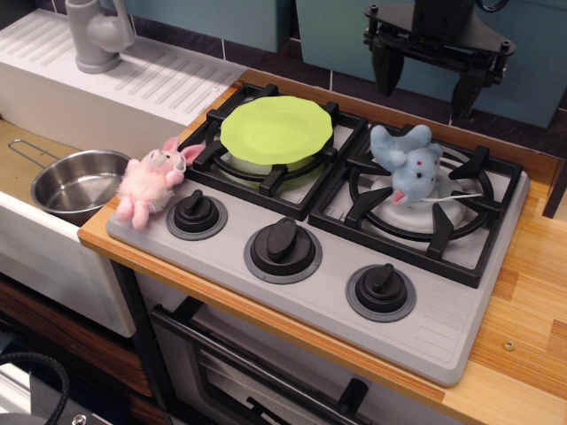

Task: End effector reaching stuffedhippo

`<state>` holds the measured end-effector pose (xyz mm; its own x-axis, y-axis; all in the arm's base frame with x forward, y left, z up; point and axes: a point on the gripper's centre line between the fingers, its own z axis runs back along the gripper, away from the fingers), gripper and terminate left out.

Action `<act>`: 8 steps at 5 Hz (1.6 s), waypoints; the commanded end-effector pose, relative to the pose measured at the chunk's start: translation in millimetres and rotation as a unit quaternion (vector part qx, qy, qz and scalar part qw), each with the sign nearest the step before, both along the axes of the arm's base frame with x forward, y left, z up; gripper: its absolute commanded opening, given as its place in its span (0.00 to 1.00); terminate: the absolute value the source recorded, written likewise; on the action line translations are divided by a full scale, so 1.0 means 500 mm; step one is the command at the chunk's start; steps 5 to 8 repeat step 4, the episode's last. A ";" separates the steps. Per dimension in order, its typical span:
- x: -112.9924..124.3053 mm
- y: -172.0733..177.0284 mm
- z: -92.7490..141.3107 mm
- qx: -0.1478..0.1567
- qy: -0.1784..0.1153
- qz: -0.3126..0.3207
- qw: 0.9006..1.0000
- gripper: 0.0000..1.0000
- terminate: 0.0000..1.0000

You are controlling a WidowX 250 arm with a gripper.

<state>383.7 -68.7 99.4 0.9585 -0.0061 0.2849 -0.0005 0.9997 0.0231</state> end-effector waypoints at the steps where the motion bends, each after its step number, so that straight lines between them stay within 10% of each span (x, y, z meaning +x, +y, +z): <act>1: 0.007 0.011 -0.008 -0.017 -0.018 0.003 1.000 1.00 0.00; 3: -0.026 0.008 -0.049 -0.028 -0.034 0.014 0.999 1.00 0.00; 4: -0.041 0.002 -0.058 -0.032 -0.034 0.018 0.999 1.00 1.00; 8: -0.041 0.002 -0.058 -0.032 -0.034 0.018 0.999 1.00 1.00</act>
